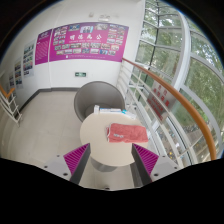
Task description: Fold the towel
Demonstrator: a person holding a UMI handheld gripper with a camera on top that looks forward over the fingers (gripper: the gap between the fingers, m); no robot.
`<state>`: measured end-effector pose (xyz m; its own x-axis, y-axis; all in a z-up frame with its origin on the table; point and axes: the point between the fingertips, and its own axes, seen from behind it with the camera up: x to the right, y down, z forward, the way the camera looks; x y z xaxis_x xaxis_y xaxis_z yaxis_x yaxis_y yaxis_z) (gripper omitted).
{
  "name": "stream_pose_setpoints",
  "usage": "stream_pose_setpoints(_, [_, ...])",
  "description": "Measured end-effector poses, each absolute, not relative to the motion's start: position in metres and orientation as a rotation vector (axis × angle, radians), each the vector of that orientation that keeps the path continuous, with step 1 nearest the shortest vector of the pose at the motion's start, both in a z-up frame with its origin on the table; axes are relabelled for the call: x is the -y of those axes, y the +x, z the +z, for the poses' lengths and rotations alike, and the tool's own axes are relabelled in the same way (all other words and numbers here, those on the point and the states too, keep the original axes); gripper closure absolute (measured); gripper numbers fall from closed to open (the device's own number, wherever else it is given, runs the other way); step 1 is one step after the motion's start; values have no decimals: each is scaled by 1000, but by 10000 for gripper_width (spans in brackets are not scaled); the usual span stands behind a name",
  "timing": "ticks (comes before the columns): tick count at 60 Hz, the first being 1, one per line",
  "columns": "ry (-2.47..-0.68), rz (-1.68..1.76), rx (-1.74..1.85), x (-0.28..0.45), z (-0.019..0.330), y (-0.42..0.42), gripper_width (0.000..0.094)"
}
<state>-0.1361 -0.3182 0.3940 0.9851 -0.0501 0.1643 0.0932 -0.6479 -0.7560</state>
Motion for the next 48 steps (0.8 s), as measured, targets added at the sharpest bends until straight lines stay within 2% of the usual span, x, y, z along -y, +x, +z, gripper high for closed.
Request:
stream_pose_setpoints(5, [-2289, -207, 29, 321, 381, -132, 81])
stream_pose_setpoints(6, [-2287, -205, 32, 310, 357, -120, 80])
stream_pose_setpoints(8, [-2297, -204, 33, 308, 346, -117, 78])
stream_pose_setpoints(9, [-2307, -205, 29, 317, 360, -126, 76])
stream_pose_setpoints(11, [-2306, -197, 31, 302, 326, -111, 81])
stream_pose_setpoints(21, [-2322, -137, 12, 261, 244, -105, 74])
stream_pose_setpoints(35, [-2272, -95, 89, 111, 112, -81, 77])
stream_pose_setpoints(43, [-2278, -84, 135, 35, 51, -80, 77])
stream_pose_setpoints(48, [-2266, -96, 144, -2, 27, -74, 80])
